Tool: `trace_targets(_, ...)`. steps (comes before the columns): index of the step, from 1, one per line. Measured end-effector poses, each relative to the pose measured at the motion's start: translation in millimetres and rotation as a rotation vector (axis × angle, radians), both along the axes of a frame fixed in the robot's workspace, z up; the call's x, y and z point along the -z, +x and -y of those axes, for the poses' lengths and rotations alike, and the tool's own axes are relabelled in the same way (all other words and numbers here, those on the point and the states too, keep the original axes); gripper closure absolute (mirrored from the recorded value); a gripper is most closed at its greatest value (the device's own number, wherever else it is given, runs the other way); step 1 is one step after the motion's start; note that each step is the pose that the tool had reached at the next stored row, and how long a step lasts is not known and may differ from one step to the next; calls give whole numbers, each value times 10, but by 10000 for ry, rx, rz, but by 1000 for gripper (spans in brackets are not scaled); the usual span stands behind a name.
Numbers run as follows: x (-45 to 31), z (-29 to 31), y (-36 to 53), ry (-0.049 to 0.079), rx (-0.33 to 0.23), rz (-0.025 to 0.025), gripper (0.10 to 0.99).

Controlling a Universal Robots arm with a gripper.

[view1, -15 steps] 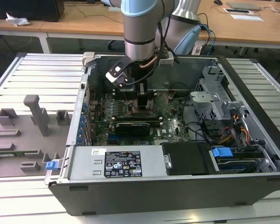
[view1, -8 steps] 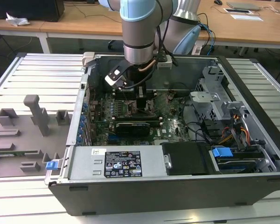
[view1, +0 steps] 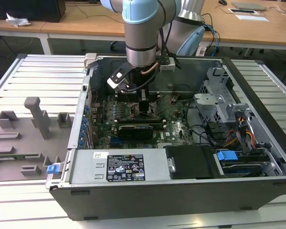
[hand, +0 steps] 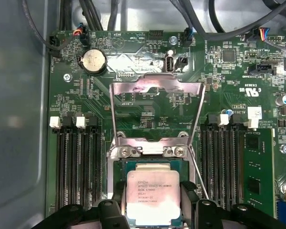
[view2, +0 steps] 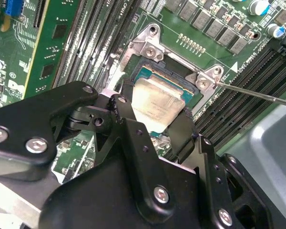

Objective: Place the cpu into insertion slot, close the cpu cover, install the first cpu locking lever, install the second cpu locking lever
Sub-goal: 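Place the cpu into insertion slot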

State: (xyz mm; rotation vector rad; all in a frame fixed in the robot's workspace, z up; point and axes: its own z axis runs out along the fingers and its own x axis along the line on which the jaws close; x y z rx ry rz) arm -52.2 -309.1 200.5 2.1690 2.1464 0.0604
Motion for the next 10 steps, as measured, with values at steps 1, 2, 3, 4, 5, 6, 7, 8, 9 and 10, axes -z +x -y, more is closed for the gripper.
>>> trace_targets(1,4,0,-1,1,-1,1,545)
trace_targets(2,13,-1,-4,-1,0,-2,545)
trace_targets(3,18,-3,-6,-1,1,-2,545)
trace_targets(4,23,-6,-7,-5,0,-1,545)
trace_targets(5,24,-6,-7,-3,-2,-2,545)
trace_targets(6,25,-7,-7,-2,-2,-1,545)
trace_targets(7,26,-7,-7,-1,-1,0,545)
trace_targets(8,26,-7,-7,-1,-1,0,545)
trace_targets(9,28,-8,-7,6,0,1,545)
trace_targets(10,31,-10,-6,13,-1,7,533)
